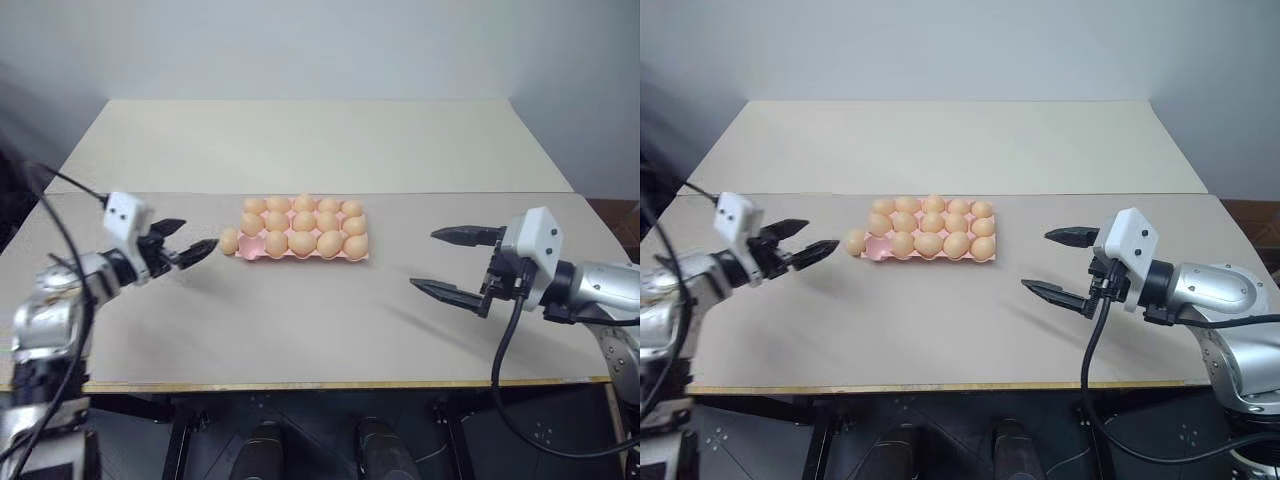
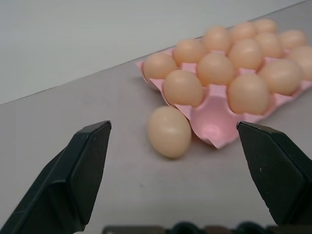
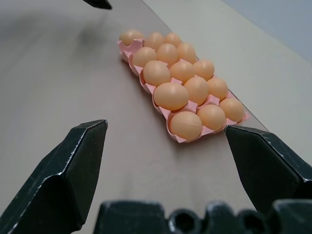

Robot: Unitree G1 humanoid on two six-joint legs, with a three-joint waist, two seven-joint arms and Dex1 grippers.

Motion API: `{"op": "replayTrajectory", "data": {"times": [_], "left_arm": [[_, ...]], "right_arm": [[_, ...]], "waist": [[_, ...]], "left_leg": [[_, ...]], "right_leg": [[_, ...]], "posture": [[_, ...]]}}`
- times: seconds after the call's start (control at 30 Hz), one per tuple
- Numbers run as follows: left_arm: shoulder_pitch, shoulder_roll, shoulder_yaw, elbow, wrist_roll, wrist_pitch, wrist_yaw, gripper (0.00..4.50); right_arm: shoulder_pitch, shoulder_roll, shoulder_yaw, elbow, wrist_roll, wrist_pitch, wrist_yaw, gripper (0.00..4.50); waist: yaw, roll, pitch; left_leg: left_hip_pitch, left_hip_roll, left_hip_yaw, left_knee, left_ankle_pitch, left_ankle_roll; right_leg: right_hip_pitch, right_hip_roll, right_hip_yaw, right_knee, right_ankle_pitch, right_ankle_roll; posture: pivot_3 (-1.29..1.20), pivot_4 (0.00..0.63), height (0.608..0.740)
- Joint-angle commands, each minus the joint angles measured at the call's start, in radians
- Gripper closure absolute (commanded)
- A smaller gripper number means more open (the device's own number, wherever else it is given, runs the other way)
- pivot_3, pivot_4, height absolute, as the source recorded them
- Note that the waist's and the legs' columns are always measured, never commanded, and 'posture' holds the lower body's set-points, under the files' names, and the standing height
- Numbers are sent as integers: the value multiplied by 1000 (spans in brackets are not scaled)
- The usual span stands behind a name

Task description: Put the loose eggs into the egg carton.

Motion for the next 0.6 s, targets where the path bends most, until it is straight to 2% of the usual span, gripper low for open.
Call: {"op": "replayTrajectory", "data": {"times": [0.03, 0.37, 0.6], "left_arm": [[-59, -34, -30, 66, 59, -45, 61, 16], [-199, -125, -65, 307, 139, -136, 121, 16], [-241, -138, -95, 418, 182, -193, 101, 16]], "right_arm": [[11, 1, -28, -49, 1, -15, -18, 0], [42, -4, -48, -77, 8, -9, -40, 0], [41, -10, -53, -80, 12, -5, -43, 0]], "waist": [[-1, 0, 0], [4, 0, 0], [3, 0, 0]], "left_leg": [[0, 0, 0, 0, 0, 0], [0, 0, 0, 1, 0, 0], [0, 0, 0, 0, 0, 0]], "right_leg": [[0, 0, 0, 0, 0, 0], [0, 0, 0, 0, 0, 0], [0, 0, 0, 0, 0, 0]], "posture": [[0, 150, 740], [0, 150, 740], [0, 150, 740]]}}
